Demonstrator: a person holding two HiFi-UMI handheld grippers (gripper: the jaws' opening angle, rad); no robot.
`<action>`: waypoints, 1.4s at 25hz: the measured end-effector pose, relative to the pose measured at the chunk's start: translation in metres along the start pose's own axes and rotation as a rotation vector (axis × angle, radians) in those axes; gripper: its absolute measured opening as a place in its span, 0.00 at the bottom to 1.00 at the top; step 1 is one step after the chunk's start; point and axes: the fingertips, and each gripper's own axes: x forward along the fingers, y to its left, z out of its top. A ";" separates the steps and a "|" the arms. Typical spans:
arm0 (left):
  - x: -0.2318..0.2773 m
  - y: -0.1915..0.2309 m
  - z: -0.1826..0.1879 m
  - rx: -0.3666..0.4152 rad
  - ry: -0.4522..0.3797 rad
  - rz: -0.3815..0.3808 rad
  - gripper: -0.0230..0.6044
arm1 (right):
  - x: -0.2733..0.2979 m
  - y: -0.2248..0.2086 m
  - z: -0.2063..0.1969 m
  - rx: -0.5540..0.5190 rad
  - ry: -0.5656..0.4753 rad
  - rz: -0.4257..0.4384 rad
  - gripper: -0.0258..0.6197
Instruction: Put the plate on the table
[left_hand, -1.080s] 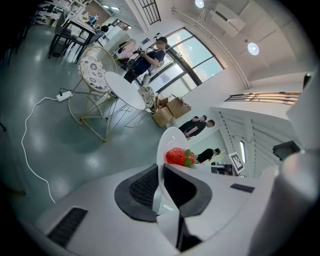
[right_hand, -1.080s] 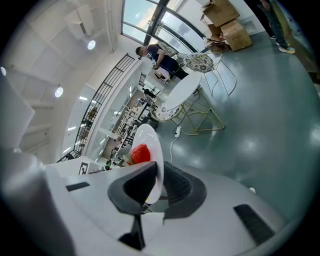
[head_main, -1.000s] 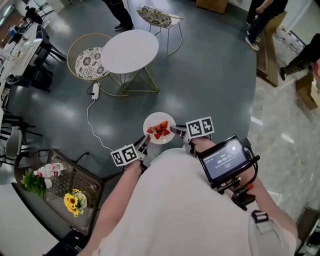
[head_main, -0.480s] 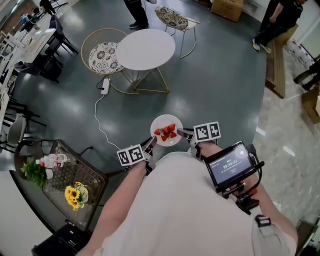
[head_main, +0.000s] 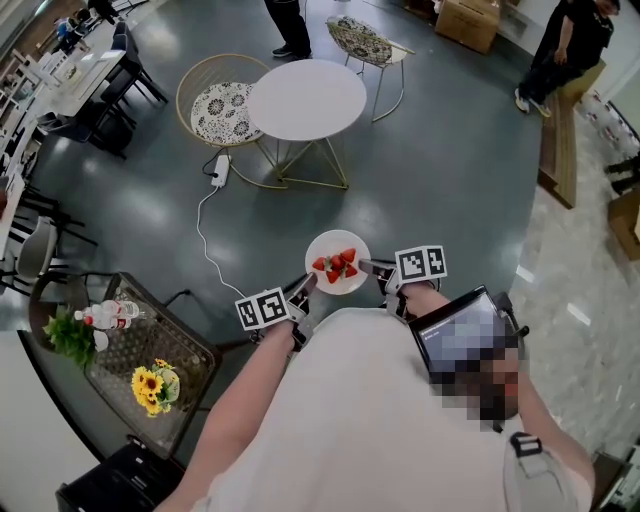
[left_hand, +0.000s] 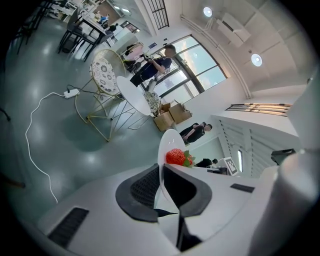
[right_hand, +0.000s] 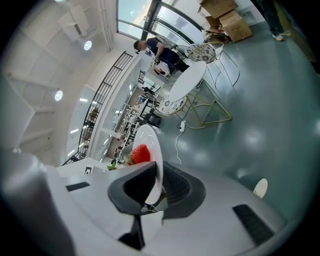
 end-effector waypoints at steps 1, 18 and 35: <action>-0.001 0.001 0.002 -0.006 -0.003 -0.006 0.06 | 0.002 0.000 0.000 0.011 0.000 0.005 0.08; 0.006 0.013 0.015 -0.109 -0.029 -0.090 0.06 | 0.017 -0.010 0.005 0.158 -0.001 0.057 0.08; 0.097 0.020 0.103 -0.162 -0.061 0.091 0.06 | 0.047 -0.062 0.131 0.141 0.123 0.106 0.08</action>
